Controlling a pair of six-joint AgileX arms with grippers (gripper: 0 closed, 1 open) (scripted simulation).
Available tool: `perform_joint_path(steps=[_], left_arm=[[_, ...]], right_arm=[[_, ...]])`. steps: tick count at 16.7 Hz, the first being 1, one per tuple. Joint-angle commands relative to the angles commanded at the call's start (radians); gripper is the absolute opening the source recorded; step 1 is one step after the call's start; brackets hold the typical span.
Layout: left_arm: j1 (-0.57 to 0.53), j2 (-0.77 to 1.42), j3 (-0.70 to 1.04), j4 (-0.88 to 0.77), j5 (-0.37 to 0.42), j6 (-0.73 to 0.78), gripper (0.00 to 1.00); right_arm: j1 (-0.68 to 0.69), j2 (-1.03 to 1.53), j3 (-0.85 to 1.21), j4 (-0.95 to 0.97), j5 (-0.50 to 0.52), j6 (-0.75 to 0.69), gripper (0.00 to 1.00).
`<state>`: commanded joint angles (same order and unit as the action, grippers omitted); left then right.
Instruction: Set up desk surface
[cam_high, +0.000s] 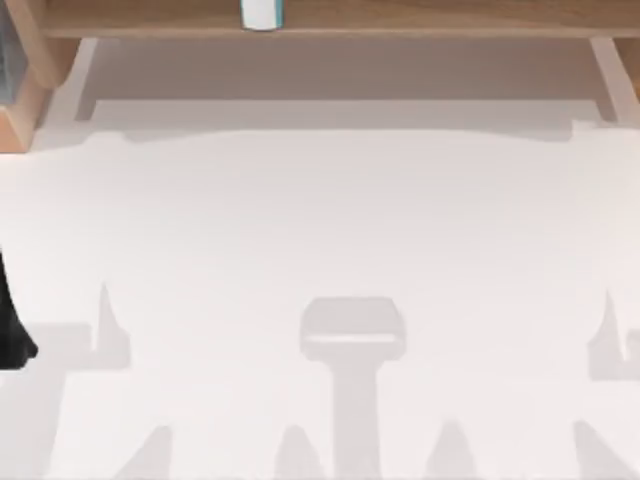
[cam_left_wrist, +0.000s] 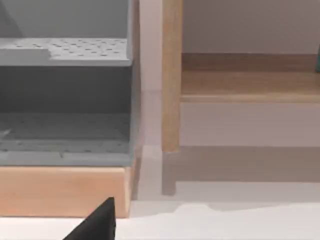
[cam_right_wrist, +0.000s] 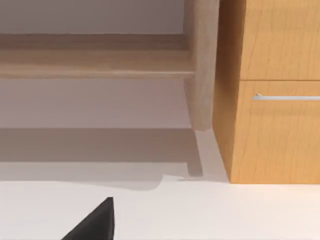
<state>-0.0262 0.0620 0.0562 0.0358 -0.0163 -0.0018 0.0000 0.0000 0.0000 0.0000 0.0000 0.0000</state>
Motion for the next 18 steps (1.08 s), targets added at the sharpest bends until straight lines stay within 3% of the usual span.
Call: perform_joint_path(steps=[6, 18], left_arm=[[-0.129, 0.411, 0.292, 0.181, -0.103, -0.001, 1.0], [-0.427, 1.713, 1.036, 0.643, -0.392, 0.007, 1.0]], right_arm=[[0.0, 0.0, 0.0, 0.0, 0.0, 0.0, 1.0], [0.0, 0.0, 0.0, 0.0, 0.0, 0.0, 1.0]])
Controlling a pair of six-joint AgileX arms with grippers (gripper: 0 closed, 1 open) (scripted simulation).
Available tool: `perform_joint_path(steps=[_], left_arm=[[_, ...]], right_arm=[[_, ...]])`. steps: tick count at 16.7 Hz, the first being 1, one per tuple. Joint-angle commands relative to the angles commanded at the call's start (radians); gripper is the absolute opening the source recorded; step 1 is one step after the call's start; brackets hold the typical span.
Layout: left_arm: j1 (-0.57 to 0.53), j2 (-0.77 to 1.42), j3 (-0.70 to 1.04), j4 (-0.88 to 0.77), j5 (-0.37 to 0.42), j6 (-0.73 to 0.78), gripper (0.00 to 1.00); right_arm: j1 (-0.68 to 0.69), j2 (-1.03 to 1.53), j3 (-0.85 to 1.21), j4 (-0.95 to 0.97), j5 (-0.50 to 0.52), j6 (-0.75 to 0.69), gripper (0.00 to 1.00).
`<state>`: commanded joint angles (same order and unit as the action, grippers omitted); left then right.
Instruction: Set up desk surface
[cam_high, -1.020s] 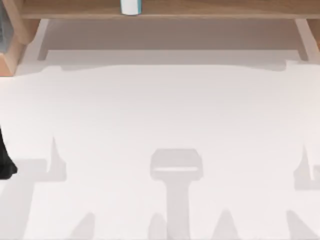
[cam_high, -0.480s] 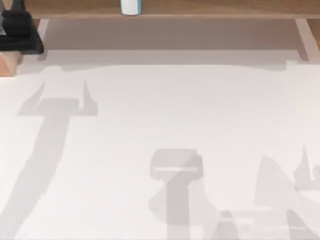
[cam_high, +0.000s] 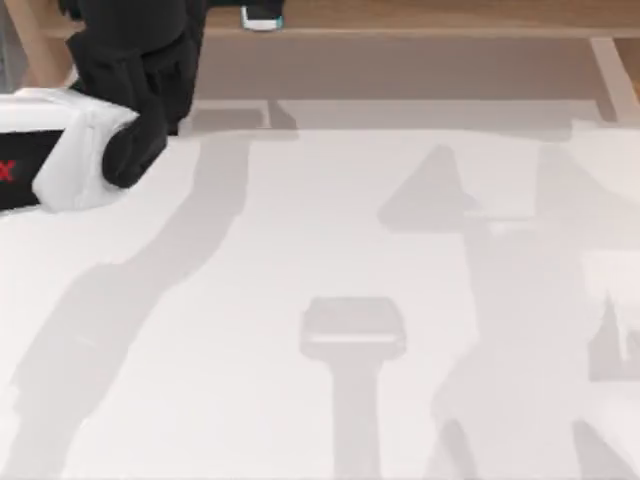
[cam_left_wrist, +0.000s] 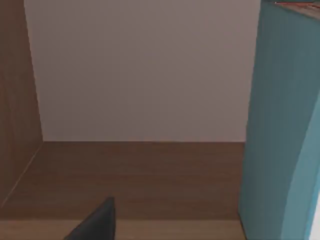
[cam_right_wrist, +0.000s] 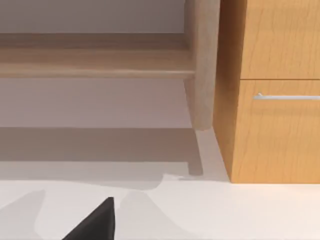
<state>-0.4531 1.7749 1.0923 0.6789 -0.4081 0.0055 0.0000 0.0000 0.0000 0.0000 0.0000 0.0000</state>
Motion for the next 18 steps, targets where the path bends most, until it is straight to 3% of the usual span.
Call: perform_joint_path(steps=[6, 18], left_arm=[[-0.069, 0.28, 0.186, 0.117, -0.073, 0.003, 1.0], [-0.052, 0.346, 0.283, 0.086, -0.055, 0.003, 1.0]], right_arm=[[0.0, 0.0, 0.0, 0.0, 0.0, 0.0, 1.0], [0.0, 0.0, 0.0, 0.0, 0.0, 0.0, 1.0]])
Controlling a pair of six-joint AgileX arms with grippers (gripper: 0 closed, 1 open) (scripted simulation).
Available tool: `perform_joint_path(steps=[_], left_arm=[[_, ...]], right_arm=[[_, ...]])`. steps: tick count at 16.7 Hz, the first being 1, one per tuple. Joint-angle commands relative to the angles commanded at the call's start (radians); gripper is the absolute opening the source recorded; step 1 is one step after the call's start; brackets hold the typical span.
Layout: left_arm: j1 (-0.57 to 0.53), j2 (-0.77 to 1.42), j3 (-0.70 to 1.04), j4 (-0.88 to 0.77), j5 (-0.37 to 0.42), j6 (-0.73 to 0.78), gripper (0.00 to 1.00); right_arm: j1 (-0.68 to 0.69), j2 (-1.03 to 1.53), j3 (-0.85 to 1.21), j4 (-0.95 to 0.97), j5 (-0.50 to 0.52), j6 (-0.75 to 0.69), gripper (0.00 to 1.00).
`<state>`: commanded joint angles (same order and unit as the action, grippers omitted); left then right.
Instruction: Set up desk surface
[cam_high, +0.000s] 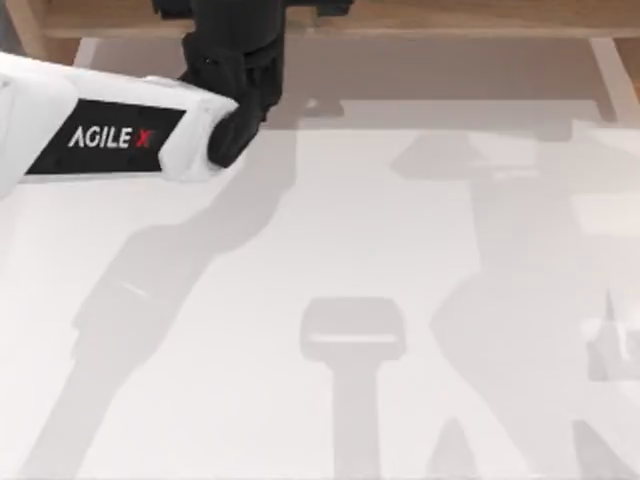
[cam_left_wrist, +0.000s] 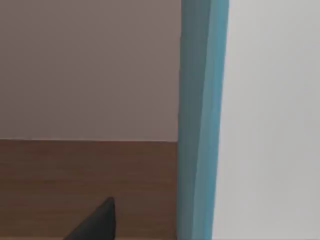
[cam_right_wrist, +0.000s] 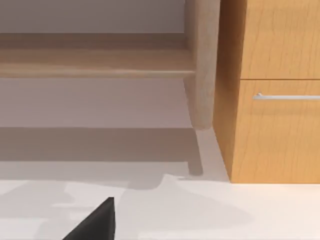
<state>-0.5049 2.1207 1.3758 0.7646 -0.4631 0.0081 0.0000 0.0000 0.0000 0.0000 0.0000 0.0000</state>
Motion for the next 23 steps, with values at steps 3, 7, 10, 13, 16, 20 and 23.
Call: perform_joint_path(steps=[3, 7, 10, 13, 16, 20, 23], left_arm=[[0.0, 0.001, 0.002, -0.001, 0.0, 0.0, 1.0], [0.0, 0.001, 0.002, -0.001, 0.0, 0.0, 0.77], [0.0, 0.001, 0.002, -0.001, 0.0, 0.0, 0.55], [0.0, 0.001, 0.002, -0.001, 0.0, 0.0, 0.32], [0.0, 0.001, 0.002, -0.001, 0.0, 0.0, 0.1], [0.0, 0.001, 0.002, -0.001, 0.0, 0.0, 0.0], [0.0, 0.001, 0.002, -0.001, 0.0, 0.0, 0.0]], right_arm=[[0.0, 0.0, 0.0, 0.0, 0.0, 0.0, 1.0], [0.0, 0.0, 0.0, 0.0, 0.0, 0.0, 1.0], [0.0, 0.0, 0.0, 0.0, 0.0, 0.0, 1.0], [0.0, 0.0, 0.0, 0.0, 0.0, 0.0, 1.0], [0.0, 0.0, 0.0, 0.0, 0.0, 0.0, 1.0], [0.0, 0.0, 0.0, 0.0, 0.0, 0.0, 1.0], [0.0, 0.0, 0.0, 0.0, 0.0, 0.0, 1.0]])
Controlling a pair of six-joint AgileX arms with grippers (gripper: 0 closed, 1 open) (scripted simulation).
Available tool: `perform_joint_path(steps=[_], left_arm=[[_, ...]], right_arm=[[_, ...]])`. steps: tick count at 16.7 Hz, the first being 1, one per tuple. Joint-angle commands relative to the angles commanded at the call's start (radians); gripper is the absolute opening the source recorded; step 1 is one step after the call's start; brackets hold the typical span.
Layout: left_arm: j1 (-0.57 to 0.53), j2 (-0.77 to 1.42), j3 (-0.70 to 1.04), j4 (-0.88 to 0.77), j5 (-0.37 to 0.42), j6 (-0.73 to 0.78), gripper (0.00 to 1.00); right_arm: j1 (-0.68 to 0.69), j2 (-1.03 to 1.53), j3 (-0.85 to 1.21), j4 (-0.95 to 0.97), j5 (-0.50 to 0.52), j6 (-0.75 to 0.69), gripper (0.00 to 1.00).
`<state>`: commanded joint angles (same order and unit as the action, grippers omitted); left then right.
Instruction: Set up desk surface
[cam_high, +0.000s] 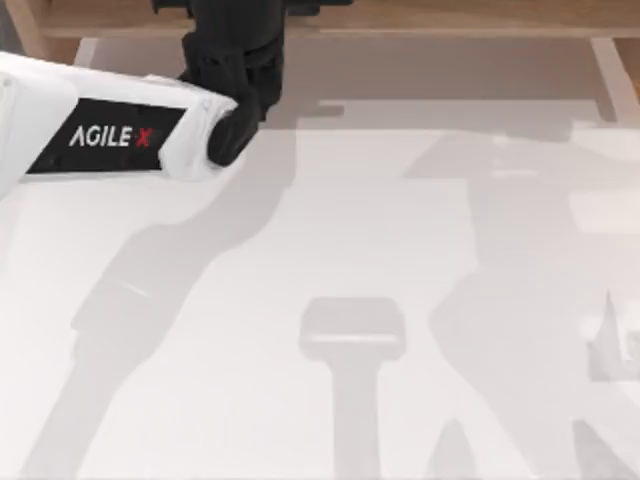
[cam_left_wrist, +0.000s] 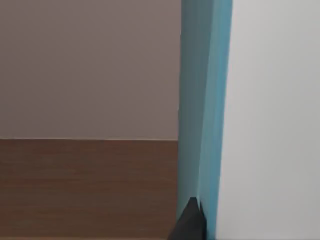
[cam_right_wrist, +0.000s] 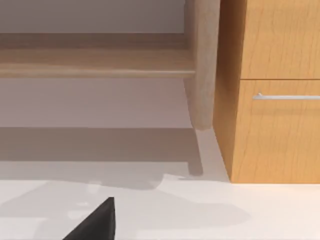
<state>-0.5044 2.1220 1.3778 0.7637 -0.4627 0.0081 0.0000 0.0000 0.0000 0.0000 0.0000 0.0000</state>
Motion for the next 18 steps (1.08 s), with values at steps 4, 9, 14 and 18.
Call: perform_joint_path(steps=[4, 9, 14, 18], left_arm=[[-0.004, -0.005, -0.003, 0.001, -0.001, 0.001, 0.0], [-0.034, -0.102, -0.108, 0.01, -0.031, 0.003, 0.0], [-0.046, -0.145, -0.156, 0.013, -0.045, 0.004, 0.0], [-0.042, -0.161, -0.173, 0.017, -0.035, 0.022, 0.0]], right_arm=[[0.0, 0.0, 0.0, 0.0, 0.0, 0.0, 1.0], [0.0, 0.0, 0.0, 0.0, 0.0, 0.0, 1.0], [0.0, 0.0, 0.0, 0.0, 0.0, 0.0, 1.0], [0.0, 0.0, 0.0, 0.0, 0.0, 0.0, 1.0]])
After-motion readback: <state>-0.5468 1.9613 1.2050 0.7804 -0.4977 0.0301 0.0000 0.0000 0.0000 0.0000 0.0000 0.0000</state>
